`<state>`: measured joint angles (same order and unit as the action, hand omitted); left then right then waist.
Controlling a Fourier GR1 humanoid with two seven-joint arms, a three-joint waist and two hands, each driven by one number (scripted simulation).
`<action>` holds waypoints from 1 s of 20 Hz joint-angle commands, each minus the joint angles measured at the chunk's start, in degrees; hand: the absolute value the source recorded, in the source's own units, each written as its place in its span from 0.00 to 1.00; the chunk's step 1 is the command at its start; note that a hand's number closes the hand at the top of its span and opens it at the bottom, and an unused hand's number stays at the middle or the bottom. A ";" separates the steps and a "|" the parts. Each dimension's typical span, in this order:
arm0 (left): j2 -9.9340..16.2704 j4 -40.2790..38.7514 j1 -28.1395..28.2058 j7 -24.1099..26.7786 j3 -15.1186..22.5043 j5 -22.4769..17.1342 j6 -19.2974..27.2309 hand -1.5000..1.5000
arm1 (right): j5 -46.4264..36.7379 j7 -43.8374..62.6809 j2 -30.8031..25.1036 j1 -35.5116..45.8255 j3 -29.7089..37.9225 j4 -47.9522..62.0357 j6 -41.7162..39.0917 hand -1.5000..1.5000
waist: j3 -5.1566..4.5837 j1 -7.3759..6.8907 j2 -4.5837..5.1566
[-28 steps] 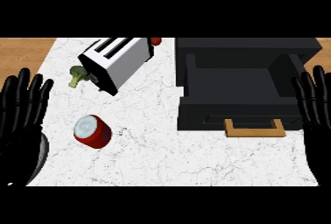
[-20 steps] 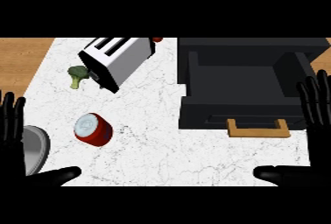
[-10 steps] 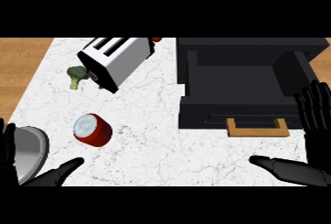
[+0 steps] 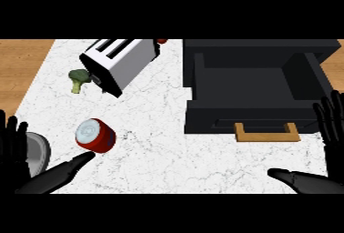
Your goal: Pick up the can, place it into the drawer and close the drawer
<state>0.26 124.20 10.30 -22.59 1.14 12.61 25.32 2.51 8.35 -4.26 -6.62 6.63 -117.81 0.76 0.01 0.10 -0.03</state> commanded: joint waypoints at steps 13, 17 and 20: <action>-0.26 -16.71 2.47 13.29 7.19 -3.41 9.70 0.00 | 5.42 -1.68 -2.45 -3.98 6.39 -2.25 -5.43 0.00 | 0.00 0.03 -0.03; -0.26 -27.95 -0.63 22.13 0.78 -10.74 6.74 0.00 | 3.63 3.76 -2.12 -1.14 5.24 -5.45 -3.00 0.00 | -0.04 -0.01 0.01; -0.26 -31.63 1.96 27.96 5.57 -12.14 12.53 0.00 | 4.35 1.90 -0.19 -4.35 5.32 -6.95 -3.41 0.00 | -0.03 0.04 -0.02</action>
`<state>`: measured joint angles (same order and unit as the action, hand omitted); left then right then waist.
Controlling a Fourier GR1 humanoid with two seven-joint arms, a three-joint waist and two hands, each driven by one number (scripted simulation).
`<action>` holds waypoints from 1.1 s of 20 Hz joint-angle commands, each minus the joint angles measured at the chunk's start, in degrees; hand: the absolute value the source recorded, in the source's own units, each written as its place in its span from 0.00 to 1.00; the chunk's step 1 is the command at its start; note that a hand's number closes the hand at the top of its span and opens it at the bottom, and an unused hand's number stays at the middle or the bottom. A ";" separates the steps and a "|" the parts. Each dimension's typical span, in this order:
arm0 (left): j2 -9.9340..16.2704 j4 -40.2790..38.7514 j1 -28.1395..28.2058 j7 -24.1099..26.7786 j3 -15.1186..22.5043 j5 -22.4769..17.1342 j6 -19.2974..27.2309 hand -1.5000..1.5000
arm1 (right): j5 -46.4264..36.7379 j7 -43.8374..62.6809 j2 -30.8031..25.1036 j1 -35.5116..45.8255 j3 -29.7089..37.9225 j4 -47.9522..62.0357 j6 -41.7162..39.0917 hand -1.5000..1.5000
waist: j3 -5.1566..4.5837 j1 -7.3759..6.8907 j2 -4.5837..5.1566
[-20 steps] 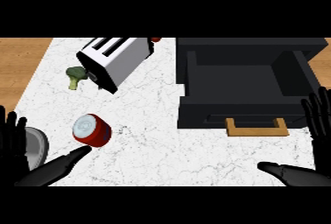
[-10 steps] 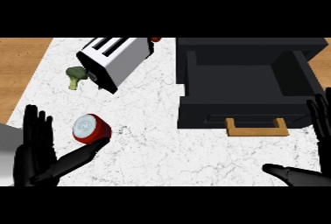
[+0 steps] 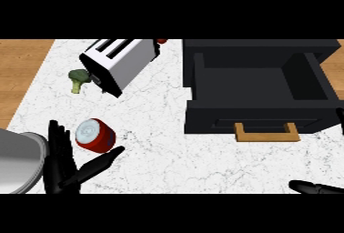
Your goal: Pick up the can, place it into the drawer and close the drawer
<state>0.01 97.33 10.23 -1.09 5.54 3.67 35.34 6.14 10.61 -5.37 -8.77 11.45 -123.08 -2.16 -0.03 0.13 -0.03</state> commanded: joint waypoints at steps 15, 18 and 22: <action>0.13 -29.28 -10.68 19.75 -10.04 -12.83 -3.11 0.00 | 1.54 -1.46 0.71 -2.05 3.66 -1.38 -4.14 0.00 | 0.01 0.11 0.03; 0.02 -32.58 -8.79 25.08 -12.45 -16.56 -7.27 0.00 | 4.67 3.27 -0.85 -2.00 6.52 -4.52 -4.21 0.00 | 0.00 0.13 0.01; 0.36 -38.56 -11.74 27.22 -13.87 -19.06 -7.14 0.00 | 3.08 2.30 -0.50 -0.02 5.54 -1.50 -4.76 0.00 | 0.02 0.02 0.03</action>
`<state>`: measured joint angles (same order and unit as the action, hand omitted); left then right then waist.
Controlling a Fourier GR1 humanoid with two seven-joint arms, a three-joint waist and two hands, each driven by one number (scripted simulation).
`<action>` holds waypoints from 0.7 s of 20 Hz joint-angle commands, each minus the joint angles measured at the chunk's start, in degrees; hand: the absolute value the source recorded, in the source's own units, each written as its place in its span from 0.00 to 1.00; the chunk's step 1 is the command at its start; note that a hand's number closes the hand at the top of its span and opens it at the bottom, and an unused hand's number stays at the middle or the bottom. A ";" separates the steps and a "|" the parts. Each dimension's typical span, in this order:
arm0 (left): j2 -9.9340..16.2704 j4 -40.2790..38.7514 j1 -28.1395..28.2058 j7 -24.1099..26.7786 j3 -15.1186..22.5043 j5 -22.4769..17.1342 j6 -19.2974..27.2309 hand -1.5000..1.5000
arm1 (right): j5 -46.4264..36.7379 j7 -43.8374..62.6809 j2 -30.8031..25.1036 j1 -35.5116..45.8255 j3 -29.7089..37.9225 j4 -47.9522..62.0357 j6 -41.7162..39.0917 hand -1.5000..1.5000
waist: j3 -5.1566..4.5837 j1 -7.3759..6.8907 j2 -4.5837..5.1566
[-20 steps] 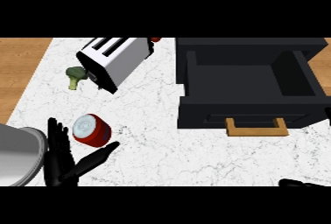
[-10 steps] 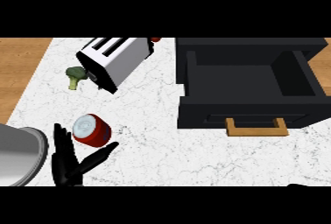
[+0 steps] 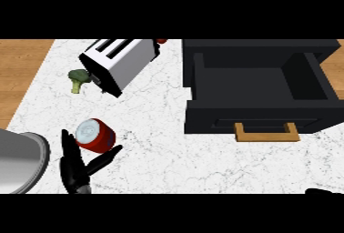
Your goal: Pick up the can, place it into the drawer and close the drawer
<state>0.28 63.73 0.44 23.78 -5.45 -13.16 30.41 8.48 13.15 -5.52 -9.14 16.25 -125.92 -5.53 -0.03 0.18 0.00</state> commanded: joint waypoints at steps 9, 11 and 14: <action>3.67 -18.38 -10.13 8.93 -7.88 -4.22 -6.73 0.00 | -2.57 0.96 2.53 -3.20 -1.49 -3.89 -1.82 0.00 | 0.01 0.14 0.01; 4.35 -21.81 -14.59 7.61 -7.81 -3.70 -6.46 0.00 | -3.00 7.65 0.87 2.90 -1.94 -5.16 1.62 0.00 | -0.01 0.16 0.06; 4.10 -19.44 -12.93 8.13 -5.85 -3.14 -8.60 0.00 | -1.79 8.03 -0.29 5.57 -0.15 -2.82 1.76 0.00 | 0.01 -0.05 0.02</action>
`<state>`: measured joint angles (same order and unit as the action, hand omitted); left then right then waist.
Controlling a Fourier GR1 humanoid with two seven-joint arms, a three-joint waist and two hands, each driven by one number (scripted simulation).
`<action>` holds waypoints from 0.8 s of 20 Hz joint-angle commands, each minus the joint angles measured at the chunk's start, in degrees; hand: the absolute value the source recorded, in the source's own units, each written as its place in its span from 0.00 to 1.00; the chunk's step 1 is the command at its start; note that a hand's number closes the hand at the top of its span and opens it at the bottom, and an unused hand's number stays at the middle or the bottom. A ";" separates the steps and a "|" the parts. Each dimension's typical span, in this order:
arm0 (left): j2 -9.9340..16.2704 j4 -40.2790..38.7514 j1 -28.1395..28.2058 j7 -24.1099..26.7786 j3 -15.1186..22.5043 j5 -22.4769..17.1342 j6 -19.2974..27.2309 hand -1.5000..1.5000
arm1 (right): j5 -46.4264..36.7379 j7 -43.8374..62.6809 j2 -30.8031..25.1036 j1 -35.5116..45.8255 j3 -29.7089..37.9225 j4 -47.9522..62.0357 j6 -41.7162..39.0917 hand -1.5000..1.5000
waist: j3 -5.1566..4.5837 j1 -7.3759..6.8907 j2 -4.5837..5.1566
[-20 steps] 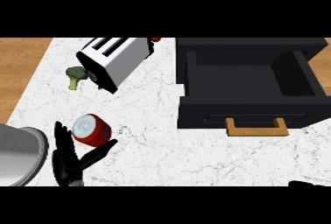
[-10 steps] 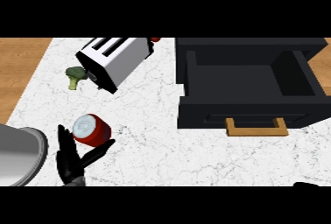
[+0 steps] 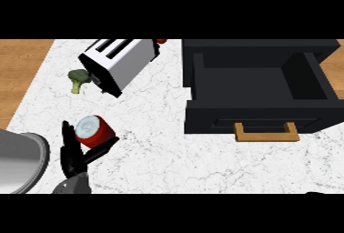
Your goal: Pick up the can, place it into the drawer and close the drawer
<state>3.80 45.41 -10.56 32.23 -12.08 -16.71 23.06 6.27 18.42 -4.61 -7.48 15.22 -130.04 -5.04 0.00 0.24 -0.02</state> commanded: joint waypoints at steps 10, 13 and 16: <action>3.43 -13.50 -11.73 2.39 -0.97 -1.11 -11.53 1.00 | 3.49 -4.84 -1.73 1.85 5.28 5.69 -2.58 0.00 | -0.02 0.16 0.08; 2.14 -22.40 -12.59 12.15 -3.25 -1.72 -14.98 1.00 | 1.67 -3.98 -1.38 0.81 4.13 4.12 -2.59 0.00 | -0.06 0.46 0.21; 3.80 -20.75 -15.28 10.17 -2.67 -1.12 -13.91 1.00 | 2.75 0.23 -2.38 1.36 5.39 0.02 -1.64 0.00 | -0.04 0.34 0.11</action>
<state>7.08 27.11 -23.18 40.55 -14.39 -17.98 9.93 7.99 16.70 -5.77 -6.74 18.90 -128.55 -6.79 -0.02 0.55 0.09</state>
